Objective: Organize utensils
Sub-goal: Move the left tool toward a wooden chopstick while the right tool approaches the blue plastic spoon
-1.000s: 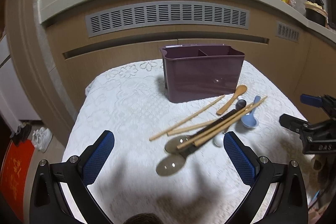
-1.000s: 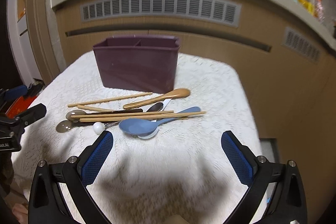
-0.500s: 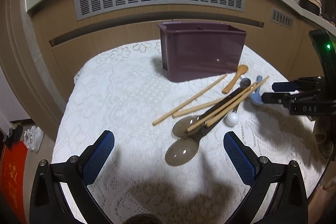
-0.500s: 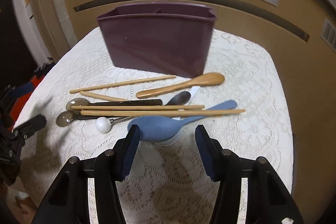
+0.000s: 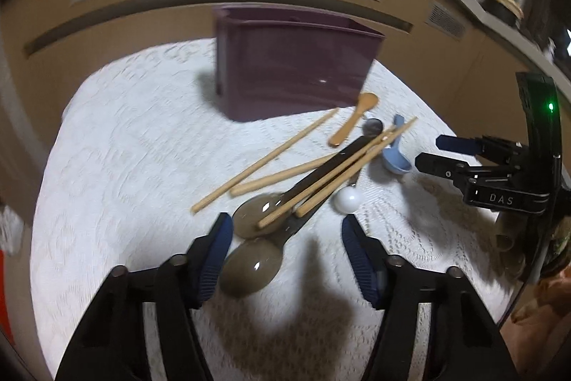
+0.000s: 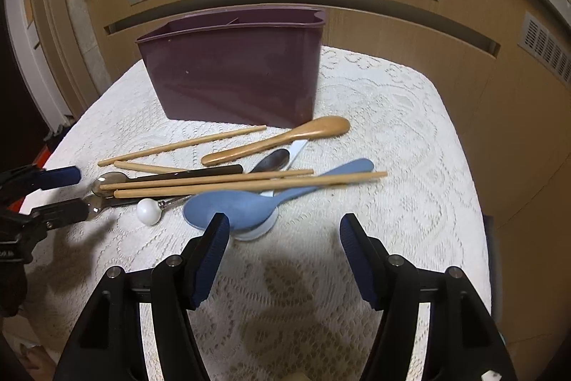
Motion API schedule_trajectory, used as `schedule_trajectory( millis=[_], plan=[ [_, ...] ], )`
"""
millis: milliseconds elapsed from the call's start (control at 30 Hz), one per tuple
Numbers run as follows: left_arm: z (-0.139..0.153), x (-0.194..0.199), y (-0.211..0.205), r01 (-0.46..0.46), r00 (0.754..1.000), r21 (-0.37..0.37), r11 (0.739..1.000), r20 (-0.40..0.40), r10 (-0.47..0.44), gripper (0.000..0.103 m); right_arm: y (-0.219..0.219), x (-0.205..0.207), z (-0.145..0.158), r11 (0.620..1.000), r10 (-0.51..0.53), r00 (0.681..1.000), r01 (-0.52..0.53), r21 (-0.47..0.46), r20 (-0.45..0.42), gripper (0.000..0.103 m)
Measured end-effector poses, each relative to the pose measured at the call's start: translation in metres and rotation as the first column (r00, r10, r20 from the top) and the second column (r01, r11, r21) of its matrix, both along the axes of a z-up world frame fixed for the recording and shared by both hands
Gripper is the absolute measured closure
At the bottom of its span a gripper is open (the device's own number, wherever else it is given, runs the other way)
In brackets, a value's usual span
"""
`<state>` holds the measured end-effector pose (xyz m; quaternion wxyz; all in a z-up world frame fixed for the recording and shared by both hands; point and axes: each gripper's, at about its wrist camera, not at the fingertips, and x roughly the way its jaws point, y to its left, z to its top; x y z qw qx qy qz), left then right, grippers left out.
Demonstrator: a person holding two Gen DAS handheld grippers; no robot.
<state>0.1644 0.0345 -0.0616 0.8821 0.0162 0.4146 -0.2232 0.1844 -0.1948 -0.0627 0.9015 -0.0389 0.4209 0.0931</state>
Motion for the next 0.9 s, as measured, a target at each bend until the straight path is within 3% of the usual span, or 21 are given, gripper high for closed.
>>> schedule_trajectory(
  millis=[133,233,367,433,533,600,667,700,800,900],
  plan=[
    [0.006,0.012,-0.029,0.104,0.994,0.082,0.991,0.026,-0.107,0.063,-0.008,-0.004,-0.006,1.0,-0.019,1.0,0.019,0.013,-0.001,0.039],
    [0.006,0.025,-0.052,0.185,0.983,0.12,0.975,-0.002,-0.186,0.064,-0.011,-0.007,-0.007,0.999,-0.019,1.0,0.019,0.026,0.009,0.039],
    [0.002,0.039,-0.088,0.317,0.948,0.2,0.927,-0.048,-0.314,0.064,-0.014,-0.014,-0.004,1.0,-0.021,0.999,0.02,0.016,0.042,0.039],
    [-0.005,0.046,-0.101,0.354,0.935,0.221,0.909,-0.091,-0.342,0.067,-0.017,-0.017,-0.003,1.0,-0.025,0.998,0.024,0.015,0.052,0.039],
    [-0.013,0.057,-0.115,0.351,0.936,0.254,0.901,-0.118,-0.332,0.069,-0.023,-0.02,-0.003,0.999,-0.03,0.998,0.029,0.023,0.058,0.039],
    [-0.014,0.061,-0.124,0.333,0.943,0.278,0.901,-0.101,-0.317,0.069,-0.026,-0.021,-0.005,0.999,-0.036,0.998,0.034,0.032,0.057,0.038],
    [-0.014,0.061,-0.13,0.31,0.951,0.295,0.904,-0.089,-0.297,0.085,-0.028,-0.022,-0.005,0.999,-0.039,0.997,0.037,0.039,0.059,0.038],
    [-0.013,0.062,-0.13,0.29,0.957,0.283,0.914,-0.094,-0.275,0.087,-0.029,-0.023,-0.004,0.998,-0.04,0.997,0.037,0.042,0.062,0.038],
    [-0.001,0.06,-0.113,0.234,0.97,0.187,0.954,-0.106,-0.217,0.096,-0.03,-0.026,-0.001,0.999,-0.033,0.997,0.03,0.045,0.077,0.038],
    [0.015,0.046,-0.09,0.172,0.983,0.09,0.981,-0.075,-0.165,0.097,-0.029,-0.028,0.0,0.999,-0.016,0.997,0.013,0.036,0.079,0.037]
  ],
)
